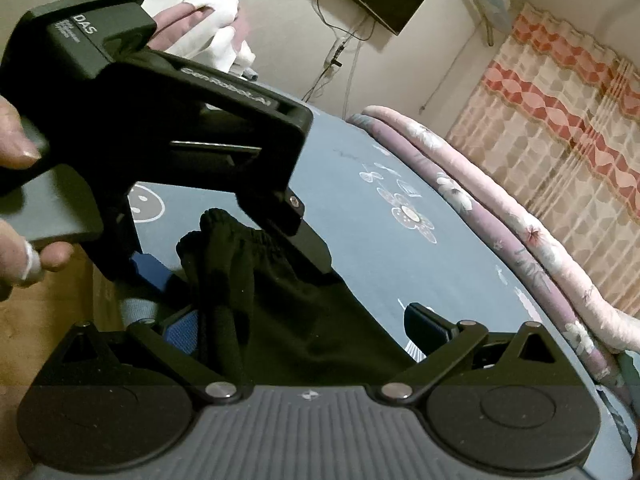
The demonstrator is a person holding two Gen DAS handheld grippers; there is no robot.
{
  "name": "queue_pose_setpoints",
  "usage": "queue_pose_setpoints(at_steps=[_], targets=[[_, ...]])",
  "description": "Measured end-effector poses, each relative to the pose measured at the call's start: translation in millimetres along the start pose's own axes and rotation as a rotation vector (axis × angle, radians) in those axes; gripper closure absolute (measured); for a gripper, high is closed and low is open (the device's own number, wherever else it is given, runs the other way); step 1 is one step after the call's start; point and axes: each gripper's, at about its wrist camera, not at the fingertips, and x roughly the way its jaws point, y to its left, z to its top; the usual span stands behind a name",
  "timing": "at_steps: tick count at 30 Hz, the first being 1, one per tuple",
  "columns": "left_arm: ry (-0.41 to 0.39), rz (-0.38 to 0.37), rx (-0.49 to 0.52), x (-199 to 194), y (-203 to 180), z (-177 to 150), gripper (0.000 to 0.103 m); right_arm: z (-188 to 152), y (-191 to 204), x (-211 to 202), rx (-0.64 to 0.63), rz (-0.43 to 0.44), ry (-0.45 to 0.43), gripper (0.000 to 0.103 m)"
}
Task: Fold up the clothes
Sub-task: 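Close the left gripper on a corner of the black shorts and lift it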
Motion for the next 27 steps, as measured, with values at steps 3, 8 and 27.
queue_pose_setpoints(at_steps=[3,8,27], targets=[[-0.031,0.014,0.132,-8.4,-22.8,-2.3,0.005,-1.7,-2.1,-1.1,0.006,0.005,-0.002,0.0],[0.016,0.052,0.101,3.8,-16.2,-2.4,0.005,-2.6,-7.1,-2.2,0.02,0.006,-0.006,0.0],[-0.078,0.278,0.274,-1.4,-26.2,-11.5,0.066,-25.0,-31.2,-47.3,0.123,0.119,-0.029,0.0]])
